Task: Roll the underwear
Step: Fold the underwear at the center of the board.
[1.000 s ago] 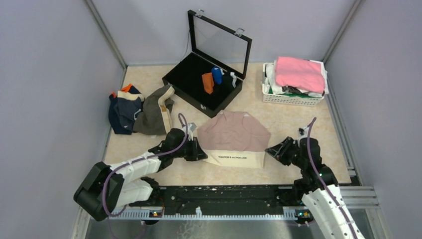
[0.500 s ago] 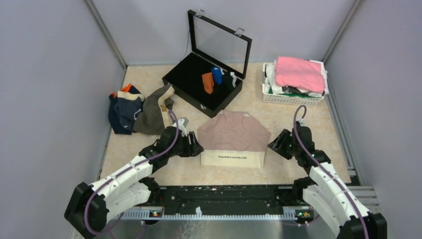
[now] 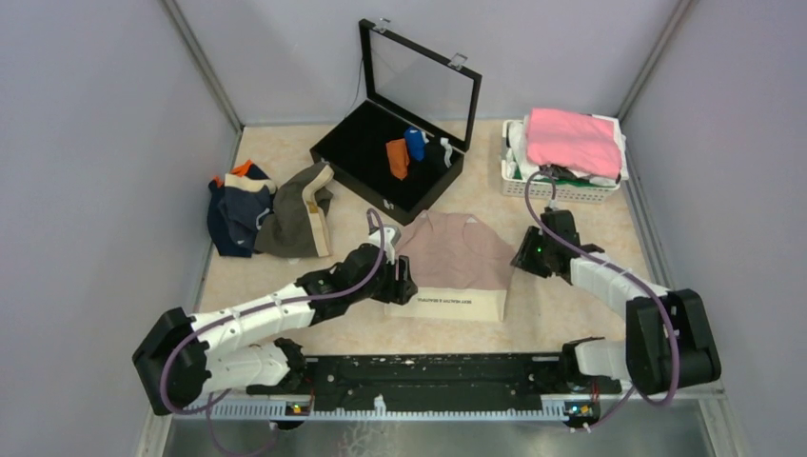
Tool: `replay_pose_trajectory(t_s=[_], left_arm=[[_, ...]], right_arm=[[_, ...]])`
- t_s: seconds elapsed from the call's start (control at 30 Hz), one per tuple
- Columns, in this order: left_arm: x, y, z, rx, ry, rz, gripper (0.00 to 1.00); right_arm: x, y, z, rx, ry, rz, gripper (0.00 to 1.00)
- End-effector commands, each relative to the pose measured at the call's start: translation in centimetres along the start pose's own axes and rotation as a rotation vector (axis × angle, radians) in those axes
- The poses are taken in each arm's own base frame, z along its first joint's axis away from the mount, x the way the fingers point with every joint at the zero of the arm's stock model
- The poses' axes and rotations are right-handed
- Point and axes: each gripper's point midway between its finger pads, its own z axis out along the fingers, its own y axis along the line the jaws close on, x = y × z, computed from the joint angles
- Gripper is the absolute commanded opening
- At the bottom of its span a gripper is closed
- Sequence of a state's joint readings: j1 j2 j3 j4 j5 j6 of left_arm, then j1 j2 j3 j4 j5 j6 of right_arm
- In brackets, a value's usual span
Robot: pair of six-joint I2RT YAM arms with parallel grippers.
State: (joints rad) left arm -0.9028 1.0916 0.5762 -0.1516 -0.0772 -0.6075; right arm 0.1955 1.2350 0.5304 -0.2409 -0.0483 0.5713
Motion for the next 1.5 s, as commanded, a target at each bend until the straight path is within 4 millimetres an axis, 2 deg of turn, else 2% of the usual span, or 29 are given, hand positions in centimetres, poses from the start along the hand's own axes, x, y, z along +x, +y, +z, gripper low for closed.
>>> replay_pose_trajectory(t_s=[0.0, 0.27, 0.5, 0.7, 0.87, 1.07, 1.2, 1.33, 1.47], left_arm=[[-2.3, -1.8, 0.1, 0.035, -0.076, 0.002, 0.66], [-2.4, -2.5, 0.3, 0.055, -0.068, 0.033, 0.66], [-2.1, -3.5, 0.6, 0.078, -0.053, 0.047, 0.66], [-2.0, -5.0, 1.0, 0.124, -0.041, 0.069, 0.66], [-1.7, -9.1, 2.1, 0.193, -0.012, 0.146, 0.67], [-0.3, -15.8, 4.8, 0.282, 0.045, 0.273, 0.75], [2.3, -19.2, 6.9, 0.319, 0.104, 0.356, 0.78], [4.4, -21.5, 8.3, 0.339, 0.142, 0.403, 0.79], [4.8, -22.3, 9.4, 0.315, 0.137, 0.400, 0.78]], right_arm=[[-2.8, 0.4, 1.0, -0.008, -0.055, -0.056, 0.35], [-2.4, 0.3, 2.6, -0.025, 0.000, -0.074, 0.30], [-1.5, 0.4, 2.7, -0.048, 0.030, -0.068, 0.23], [-1.3, 0.1, 2.2, -0.050, 0.001, -0.025, 0.00], [-2.3, -0.7, 1.2, -0.049, -0.079, 0.071, 0.00], [-3.7, -2.8, -1.1, -0.034, -0.206, 0.210, 0.00], [-4.0, -3.7, -2.4, -0.031, -0.269, 0.258, 0.00], [-3.7, -3.8, -2.5, -0.031, -0.255, 0.261, 0.00], [-3.5, -3.7, -2.4, -0.045, -0.249, 0.259, 0.00]])
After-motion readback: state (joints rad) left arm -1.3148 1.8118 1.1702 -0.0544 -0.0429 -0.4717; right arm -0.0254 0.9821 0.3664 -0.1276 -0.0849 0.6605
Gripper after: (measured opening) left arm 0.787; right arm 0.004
